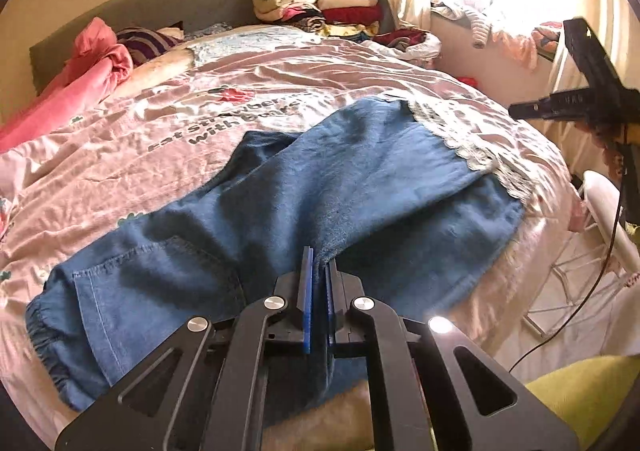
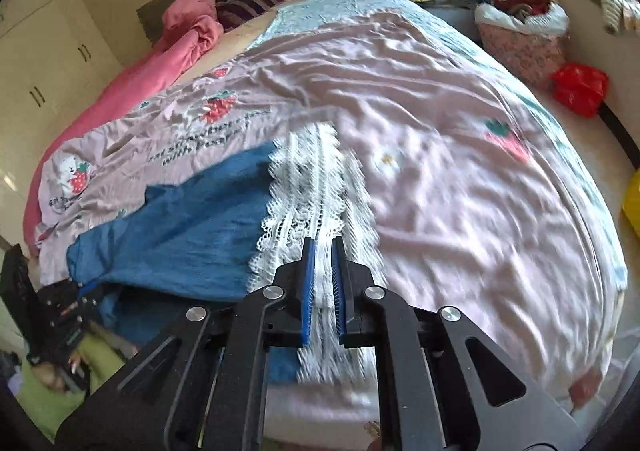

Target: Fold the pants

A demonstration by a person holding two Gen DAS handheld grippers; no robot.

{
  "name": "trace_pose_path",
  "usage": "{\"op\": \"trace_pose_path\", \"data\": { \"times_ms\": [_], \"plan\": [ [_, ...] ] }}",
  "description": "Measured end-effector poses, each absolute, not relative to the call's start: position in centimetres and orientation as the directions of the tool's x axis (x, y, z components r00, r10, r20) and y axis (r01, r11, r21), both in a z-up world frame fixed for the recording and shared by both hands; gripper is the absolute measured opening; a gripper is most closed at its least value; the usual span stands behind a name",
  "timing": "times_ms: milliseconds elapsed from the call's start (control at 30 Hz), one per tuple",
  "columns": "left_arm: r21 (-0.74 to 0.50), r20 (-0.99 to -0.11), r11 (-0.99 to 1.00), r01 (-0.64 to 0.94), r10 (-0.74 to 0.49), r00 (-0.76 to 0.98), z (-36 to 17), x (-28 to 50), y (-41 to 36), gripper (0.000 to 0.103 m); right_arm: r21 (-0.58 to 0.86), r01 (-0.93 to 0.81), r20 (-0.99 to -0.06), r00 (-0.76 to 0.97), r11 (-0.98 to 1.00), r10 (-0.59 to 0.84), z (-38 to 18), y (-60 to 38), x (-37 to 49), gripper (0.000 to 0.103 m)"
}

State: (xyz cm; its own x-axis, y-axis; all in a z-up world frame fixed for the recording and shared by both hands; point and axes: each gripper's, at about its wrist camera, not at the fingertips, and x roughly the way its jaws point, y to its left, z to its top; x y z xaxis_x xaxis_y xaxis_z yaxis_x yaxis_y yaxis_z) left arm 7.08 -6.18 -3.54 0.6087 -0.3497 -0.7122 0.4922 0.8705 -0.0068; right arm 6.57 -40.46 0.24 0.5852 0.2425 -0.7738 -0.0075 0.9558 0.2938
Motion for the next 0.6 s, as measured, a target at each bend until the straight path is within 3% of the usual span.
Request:
{"op": "trace_pose_path", "data": {
  "times_ms": [133, 300, 400, 567, 600],
  "plan": [
    [-0.002, -0.732, 0.860, 0.510, -0.349, 0.585, -4.2, 6.5, -6.6, 0.005, 0.334, 0.005, -0.779, 0.564, 0.943, 0.273, -1.0, -41.5, 5.4, 0.006],
    [0.006, -0.752, 0.859, 0.512, -0.334, 0.569, -5.3, 6.5, -7.0, 0.006, 0.343, -0.043, -0.776, 0.549, 0.938, 0.309, -2.1, -40.5, 6.1, 0.024],
    [0.001, -0.756, 0.862, 0.506, -0.331, 0.565, -5.7, 6.7, -6.8, 0.007, 0.343, -0.056, -0.784, 0.532, 0.937, 0.319, -3.4, -39.9, 7.3, 0.030],
    [-0.019, -0.757, 0.873, 0.487, -0.331, 0.563, -6.5, 7.4, -6.7, 0.011, 0.360, -0.062, -0.793, 0.506, 0.931, 0.340, -5.6, -39.4, 8.8, 0.031],
    [-0.019, -0.758, 0.874, 0.485, -0.329, 0.564, -6.6, 7.5, -6.8, 0.011, 0.363, -0.069, -0.791, 0.504, 0.929, 0.346, -5.7, -39.3, 8.9, 0.025]
  ]
}}
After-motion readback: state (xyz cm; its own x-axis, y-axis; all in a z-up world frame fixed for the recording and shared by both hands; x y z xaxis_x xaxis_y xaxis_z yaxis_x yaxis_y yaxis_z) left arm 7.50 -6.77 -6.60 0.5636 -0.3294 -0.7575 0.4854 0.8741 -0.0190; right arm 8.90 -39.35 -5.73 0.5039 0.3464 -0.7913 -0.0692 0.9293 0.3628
